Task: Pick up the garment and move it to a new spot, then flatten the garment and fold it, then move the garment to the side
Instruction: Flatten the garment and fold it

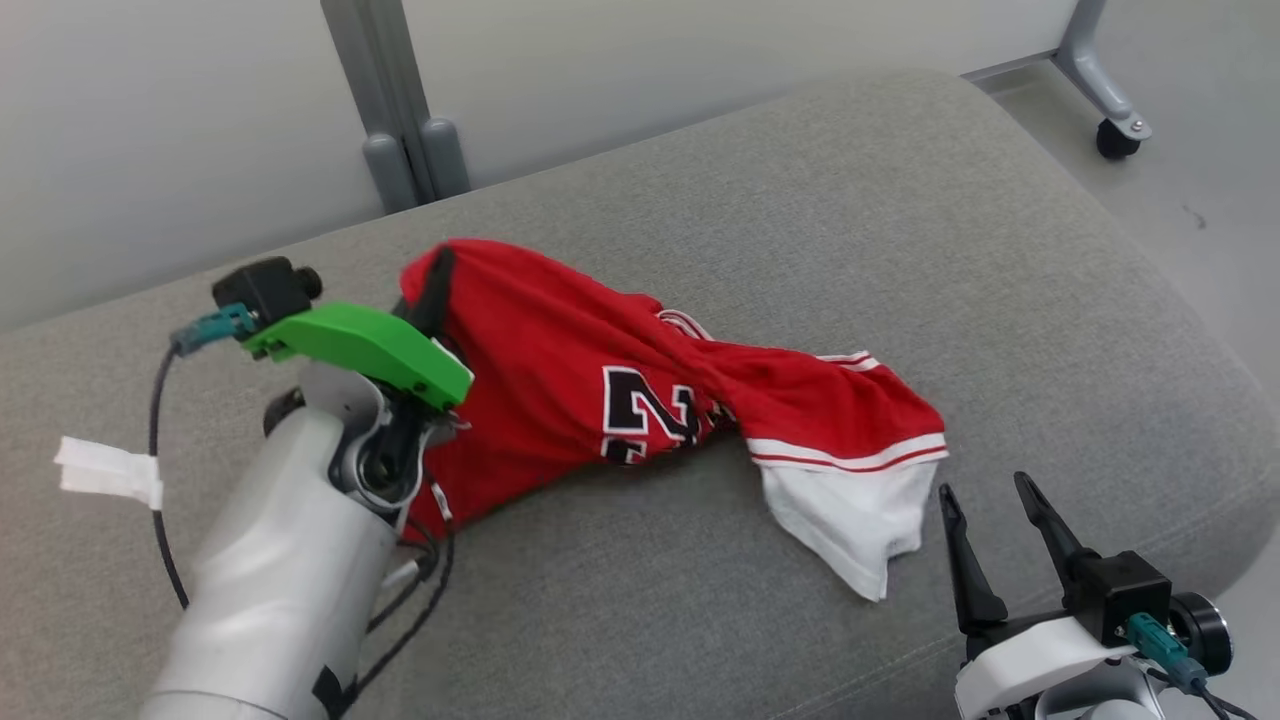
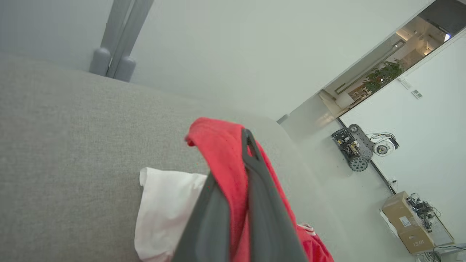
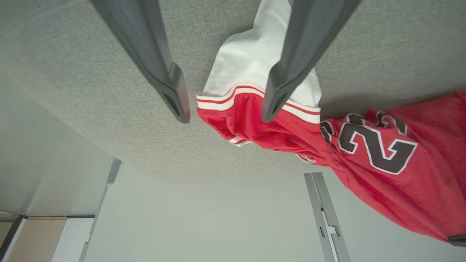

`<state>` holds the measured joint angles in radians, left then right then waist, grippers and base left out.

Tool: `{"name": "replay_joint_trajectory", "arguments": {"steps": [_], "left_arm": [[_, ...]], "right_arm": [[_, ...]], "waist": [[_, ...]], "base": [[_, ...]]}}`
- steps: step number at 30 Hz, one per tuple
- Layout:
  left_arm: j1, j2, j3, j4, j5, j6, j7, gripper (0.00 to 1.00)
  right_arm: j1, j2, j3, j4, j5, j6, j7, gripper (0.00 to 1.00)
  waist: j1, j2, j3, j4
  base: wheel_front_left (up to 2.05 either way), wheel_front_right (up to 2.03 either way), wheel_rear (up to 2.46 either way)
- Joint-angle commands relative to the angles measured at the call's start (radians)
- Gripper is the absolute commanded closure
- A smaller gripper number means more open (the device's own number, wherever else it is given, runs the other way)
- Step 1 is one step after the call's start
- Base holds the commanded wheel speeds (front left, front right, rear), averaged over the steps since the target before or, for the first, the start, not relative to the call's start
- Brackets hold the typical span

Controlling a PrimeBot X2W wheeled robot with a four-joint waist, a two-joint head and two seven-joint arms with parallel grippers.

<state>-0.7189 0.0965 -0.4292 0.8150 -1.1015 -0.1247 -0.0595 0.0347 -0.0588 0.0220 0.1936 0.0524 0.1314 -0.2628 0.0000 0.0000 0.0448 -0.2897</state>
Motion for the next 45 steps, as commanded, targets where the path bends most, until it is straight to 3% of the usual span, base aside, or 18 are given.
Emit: {"name": "replay_joint_trajectory", "arguments": {"steps": [1, 8, 14, 20, 24, 30, 37, 38, 39, 41, 42, 43, 45], "left_arm": [[-0.043, 0.021, 0.002, 0.005, 0.02, -0.006, -0.021, 1.0], [-0.214, 0.093, -0.02, 0.004, 0.091, -0.007, -0.142, 1.0], [-0.273, 0.127, -0.091, -0.07, 0.129, -0.007, -0.189, 1.0], [-0.136, 0.18, -0.234, -0.268, 0.123, -0.007, -0.201, 1.0], [0.041, 0.236, -0.303, -0.404, 0.121, -0.007, -0.205, 1.0], [0.342, 0.294, -0.313, -0.499, 0.192, 0.003, -0.206, 1.0], [0.556, 0.244, -0.273, -0.47, 0.33, -0.001, -0.206, 1.0], [0.572, 0.236, -0.261, -0.461, 0.355, -0.002, -0.206, 0.89], [0.591, 0.222, -0.24, -0.452, 0.375, -0.003, -0.206, 0.65], [0.628, 0.196, -0.191, -0.441, 0.418, -0.005, -0.206, 0.51], [0.648, 0.186, -0.17, -0.437, 0.434, -0.006, -0.206, 0.35], [0.673, 0.177, -0.142, -0.427, 0.459, -0.004, -0.206, 0.0], [0.713, 0.163, -0.11, -0.404, 0.493, -0.005, -0.205, 0.0]], "right_arm": [[-0.013, 0.001, 0.004, 0.004, 0.005, -0.001, -0.003, 0.0], [-0.012, 0.004, 0.002, 0.01, 0.012, -0.001, -0.003, 0.0], [0.008, 0.006, -0.025, 0.007, 0.015, -0.001, -0.003, 0.0], [0.055, 0.007, -0.077, 0.002, 0.006, -0.001, -0.003, 0.0], [0.08, 0.008, -0.089, -0.004, 0.004, -0.001, -0.003, 0.0], [0.069, 0.007, -0.067, -0.011, 0.005, -0.001, -0.003, 0.0], [0.07, 0.005, -0.055, -0.011, -0.009, -0.001, -0.003, 0.0], [0.07, 0.004, -0.056, -0.01, -0.009, -0.001, -0.003, 0.0], [0.068, 0.003, -0.057, -0.009, -0.009, -0.001, -0.003, 0.0], [0.067, 0.003, -0.053, -0.007, -0.008, -0.001, -0.003, 0.0], [0.067, 0.003, -0.051, -0.005, -0.007, -0.001, -0.003, 0.0], [0.067, 0.003, -0.048, -0.004, -0.007, -0.001, -0.003, 0.0], [0.07, 0.003, -0.043, -0.001, -0.007, -0.001, -0.003, 0.0]], "waist": [[0.0, 0.0, -0.005, -0.038], [0.0, 0.0, -0.005, -0.108], [0.0, 0.0, -0.007, -0.12], [0.0, 0.0, -0.027, -0.051], [0.0, 0.0, -0.043, 0.024], [0.0, 0.0, -0.042, 0.13], [0.0, 0.0, -0.037, 0.235], [0.0, 0.0, -0.037, 0.244], [0.0, 0.0, -0.037, 0.252], [0.0, 0.0, -0.035, 0.262], [0.0, 0.0, -0.036, 0.265], [0.0, 0.0, -0.036, 0.267], [0.0, 0.0, -0.037, 0.267]], "base": [[0.0, 0.0, 0.0], [0.0, 0.0, 0.0], [0.0, 0.0, 0.0], [0.0, 0.0, 0.0], [0.0, 0.0, 0.0], [0.0, 0.0, 0.0], [0.0, 0.0, 0.0], [0.0, 0.0, 0.0], [0.0, 0.0, 0.0], [0.0, 0.0, 0.0], [0.0, 0.0, 0.0], [0.0, 0.0, 0.0], [0.0, 0.0, 0.0]]}}
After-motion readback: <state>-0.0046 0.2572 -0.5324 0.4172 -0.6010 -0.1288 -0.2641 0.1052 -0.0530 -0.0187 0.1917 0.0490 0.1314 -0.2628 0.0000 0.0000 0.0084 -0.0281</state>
